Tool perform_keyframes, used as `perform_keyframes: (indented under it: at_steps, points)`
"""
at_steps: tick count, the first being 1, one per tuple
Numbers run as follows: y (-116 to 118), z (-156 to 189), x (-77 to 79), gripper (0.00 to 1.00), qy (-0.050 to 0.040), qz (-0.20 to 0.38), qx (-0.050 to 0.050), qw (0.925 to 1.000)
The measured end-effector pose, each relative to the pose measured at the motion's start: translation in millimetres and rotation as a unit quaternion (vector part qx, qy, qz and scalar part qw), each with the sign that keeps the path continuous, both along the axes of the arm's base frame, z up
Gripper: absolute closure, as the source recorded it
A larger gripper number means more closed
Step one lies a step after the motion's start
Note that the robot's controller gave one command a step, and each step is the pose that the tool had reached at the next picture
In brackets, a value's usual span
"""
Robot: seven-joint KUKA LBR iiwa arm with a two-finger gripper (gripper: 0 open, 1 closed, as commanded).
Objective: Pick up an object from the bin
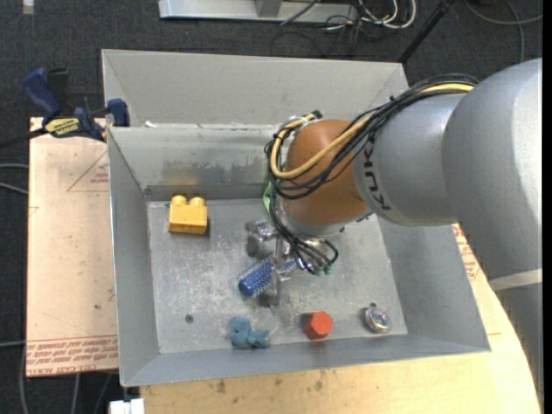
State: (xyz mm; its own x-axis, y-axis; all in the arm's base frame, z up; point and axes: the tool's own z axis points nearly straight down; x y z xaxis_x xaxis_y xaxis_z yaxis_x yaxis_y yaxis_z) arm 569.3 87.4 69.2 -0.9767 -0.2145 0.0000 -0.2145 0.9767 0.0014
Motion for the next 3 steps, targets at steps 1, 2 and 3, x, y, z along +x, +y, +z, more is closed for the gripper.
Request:
perform_keyframes:
  at_steps: [1,2,3]
  points:
    - [-0.5,0.1,0.0,1.0,-0.0001,-0.001,0.0,1.0]
    - [4.2,110.8,-27.6,1.0,-0.0037,0.015,0.0,0.9999]
    - [11.9,167.3,-27.0,1.0,-0.0038,0.023,0.0,0.9997]
